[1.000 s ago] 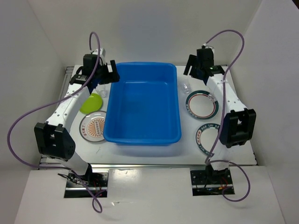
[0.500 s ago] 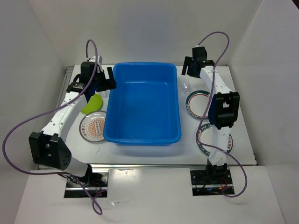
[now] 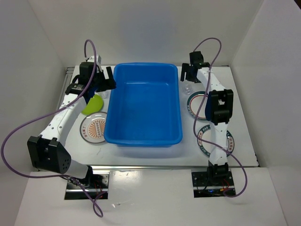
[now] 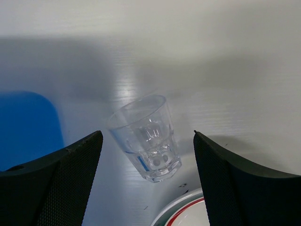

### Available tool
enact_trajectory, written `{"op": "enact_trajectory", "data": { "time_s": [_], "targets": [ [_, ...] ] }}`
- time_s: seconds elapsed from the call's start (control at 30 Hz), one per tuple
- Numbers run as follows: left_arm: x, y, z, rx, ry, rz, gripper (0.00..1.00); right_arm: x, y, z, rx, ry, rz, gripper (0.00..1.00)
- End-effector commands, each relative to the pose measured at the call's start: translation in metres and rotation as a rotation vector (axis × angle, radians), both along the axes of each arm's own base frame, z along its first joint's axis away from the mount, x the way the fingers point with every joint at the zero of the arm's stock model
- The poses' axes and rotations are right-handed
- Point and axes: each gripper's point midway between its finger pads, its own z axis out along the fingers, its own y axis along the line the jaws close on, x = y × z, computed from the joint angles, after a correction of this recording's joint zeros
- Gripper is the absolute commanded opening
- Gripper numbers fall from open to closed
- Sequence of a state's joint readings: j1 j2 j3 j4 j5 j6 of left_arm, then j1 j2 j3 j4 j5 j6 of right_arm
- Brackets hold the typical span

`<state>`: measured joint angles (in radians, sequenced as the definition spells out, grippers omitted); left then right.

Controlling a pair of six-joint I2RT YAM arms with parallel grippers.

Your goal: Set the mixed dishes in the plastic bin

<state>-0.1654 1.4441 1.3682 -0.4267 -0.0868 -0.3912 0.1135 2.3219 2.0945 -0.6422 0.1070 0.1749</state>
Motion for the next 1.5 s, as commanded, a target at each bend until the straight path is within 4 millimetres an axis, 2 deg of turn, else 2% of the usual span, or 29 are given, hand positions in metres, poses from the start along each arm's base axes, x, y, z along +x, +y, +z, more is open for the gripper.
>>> {"op": "enact_trajectory", "data": {
  "time_s": [0.0, 0.13, 0.23, 0.27, 0.4, 0.43, 0.5, 0.67, 0.87, 0.97, 1.0, 1.07, 1.13, 1.2, 1.23, 1.3, 1.43, 1.47],
  "targets": [
    [-0.001, 0.005, 0.016, 0.018, -0.049, 0.006, 1.0, 0.003, 0.005, 0.009, -0.004, -0.007, 0.04, 0.83],
    [-0.001, 0.005, 0.016, 0.025, -0.05, 0.001, 1.0, -0.01, 0.004, -0.005, -0.028, 0.045, 0.079, 0.83],
    [-0.001, 0.005, 0.016, 0.025, -0.05, 0.001, 1.0, -0.01, 0.004, -0.005, -0.037, 0.046, 0.103, 0.83],
    [-0.001, 0.005, 0.016, 0.025, -0.05, 0.001, 1.0, -0.011, 0.007, -0.013, -0.026, 0.06, 0.113, 0.83],
    [-0.002, 0.002, 0.016, 0.015, -0.049, -0.016, 1.0, -0.002, 0.011, -0.012, -0.015, 0.057, 0.135, 0.83],
    [-0.002, 0.002, 0.016, 0.023, -0.049, -0.02, 1.0, -0.002, 0.013, -0.024, -0.009, 0.081, 0.141, 0.83],
    [-0.003, 0.003, 0.014, 0.024, -0.04, -0.021, 1.0, 0.001, 0.015, -0.025, 0.0, 0.082, 0.148, 0.82],
    [-0.003, 0.001, 0.021, 0.025, -0.051, -0.034, 1.0, 0.0, 0.019, -0.045, 0.01, 0.124, 0.169, 0.82],
    [-0.004, -0.003, 0.029, 0.018, -0.069, -0.06, 1.0, -0.006, 0.018, -0.052, 0.004, 0.153, 0.176, 0.79],
    [-0.004, -0.003, 0.029, 0.018, -0.069, -0.06, 1.0, -0.007, 0.016, -0.05, -0.004, 0.153, 0.17, 0.64],
    [-0.004, -0.003, 0.029, 0.018, -0.069, -0.06, 1.0, -0.009, 0.016, -0.048, -0.004, 0.153, 0.17, 0.5],
    [-0.004, -0.004, 0.029, 0.013, -0.068, -0.068, 1.0, -0.008, 0.012, -0.048, -0.025, 0.152, 0.166, 0.35],
    [-0.004, -0.004, 0.029, 0.013, -0.068, -0.068, 1.0, -0.002, 0.006, -0.034, -0.027, 0.12, 0.143, 0.2],
    [-0.004, -0.004, 0.029, 0.013, -0.068, -0.068, 1.0, 0.004, 0.002, -0.022, -0.041, 0.085, 0.118, 0.18],
    [-0.003, -0.005, 0.031, 0.012, -0.077, -0.068, 1.0, 0.008, 0.001, -0.003, -0.041, 0.047, 0.102, 0.13],
    [-0.001, -0.005, 0.033, 0.003, -0.087, -0.063, 1.0, 0.014, -0.004, 0.019, -0.063, -0.003, 0.08, 0.07],
    [-0.001, -0.002, 0.046, 0.006, -0.13, -0.047, 1.0, 0.021, -0.007, 0.084, -0.056, -0.13, 0.045, 0.05],
    [-0.002, -0.002, 0.042, 0.007, -0.122, -0.047, 1.0, 0.019, -0.007, 0.106, -0.052, -0.167, 0.044, 0.05]
  ]
}}
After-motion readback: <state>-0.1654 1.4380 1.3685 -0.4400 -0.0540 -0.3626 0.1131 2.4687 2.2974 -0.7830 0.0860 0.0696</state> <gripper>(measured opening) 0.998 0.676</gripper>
